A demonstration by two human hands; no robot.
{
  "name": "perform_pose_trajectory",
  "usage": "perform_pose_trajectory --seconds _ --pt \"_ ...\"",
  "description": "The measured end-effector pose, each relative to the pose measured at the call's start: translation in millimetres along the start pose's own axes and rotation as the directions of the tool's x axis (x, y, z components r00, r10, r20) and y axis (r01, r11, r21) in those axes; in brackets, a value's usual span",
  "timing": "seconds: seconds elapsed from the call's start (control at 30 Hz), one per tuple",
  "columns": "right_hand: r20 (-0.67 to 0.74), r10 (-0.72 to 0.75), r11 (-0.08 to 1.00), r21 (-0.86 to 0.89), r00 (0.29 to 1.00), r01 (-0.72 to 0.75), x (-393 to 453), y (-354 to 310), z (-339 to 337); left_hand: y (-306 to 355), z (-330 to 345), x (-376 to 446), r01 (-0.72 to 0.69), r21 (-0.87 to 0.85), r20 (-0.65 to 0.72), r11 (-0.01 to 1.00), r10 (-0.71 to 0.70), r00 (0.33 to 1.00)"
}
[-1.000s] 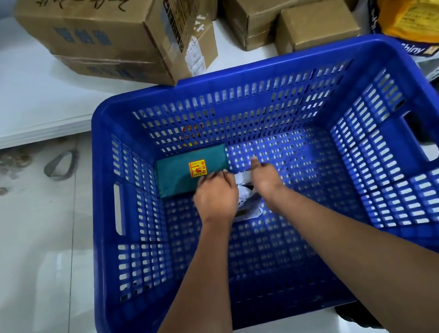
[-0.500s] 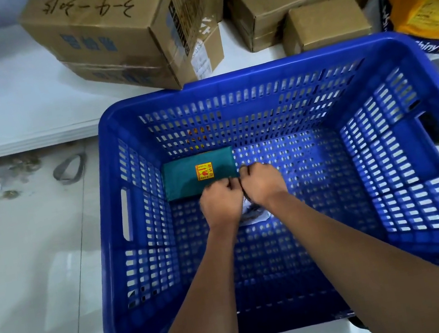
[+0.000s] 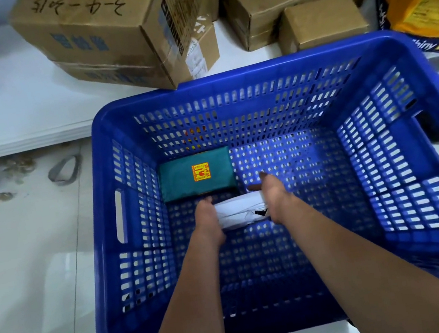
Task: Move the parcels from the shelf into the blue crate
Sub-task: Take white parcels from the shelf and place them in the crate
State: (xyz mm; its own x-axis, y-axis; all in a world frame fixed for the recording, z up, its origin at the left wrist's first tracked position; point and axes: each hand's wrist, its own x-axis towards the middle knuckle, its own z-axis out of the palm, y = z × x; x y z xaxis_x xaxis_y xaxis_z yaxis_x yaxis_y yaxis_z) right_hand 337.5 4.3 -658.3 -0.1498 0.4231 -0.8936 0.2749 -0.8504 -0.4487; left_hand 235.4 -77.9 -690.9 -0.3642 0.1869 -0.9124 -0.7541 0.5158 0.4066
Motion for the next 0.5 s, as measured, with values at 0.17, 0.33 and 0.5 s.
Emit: perform_pose_trajectory --seconds 0.17,0.33,0.5 --pt "0.002 0.244 0.965 0.1 0.97 -0.243 10 -1 -3 7 -3 -1 0.061 0.074 -0.036 0.995 -0.058 0.998" --pt "-0.102 0.267 0.964 0.025 0.958 -0.266 13 -3 -7 11 -4 2 0.026 0.068 0.011 0.997 -0.027 1.0" --pt "-0.029 0.28 0.96 0.006 0.96 -0.28 15 7 -10 4 -17 31 0.128 0.188 0.047 0.974 -0.139 0.989"
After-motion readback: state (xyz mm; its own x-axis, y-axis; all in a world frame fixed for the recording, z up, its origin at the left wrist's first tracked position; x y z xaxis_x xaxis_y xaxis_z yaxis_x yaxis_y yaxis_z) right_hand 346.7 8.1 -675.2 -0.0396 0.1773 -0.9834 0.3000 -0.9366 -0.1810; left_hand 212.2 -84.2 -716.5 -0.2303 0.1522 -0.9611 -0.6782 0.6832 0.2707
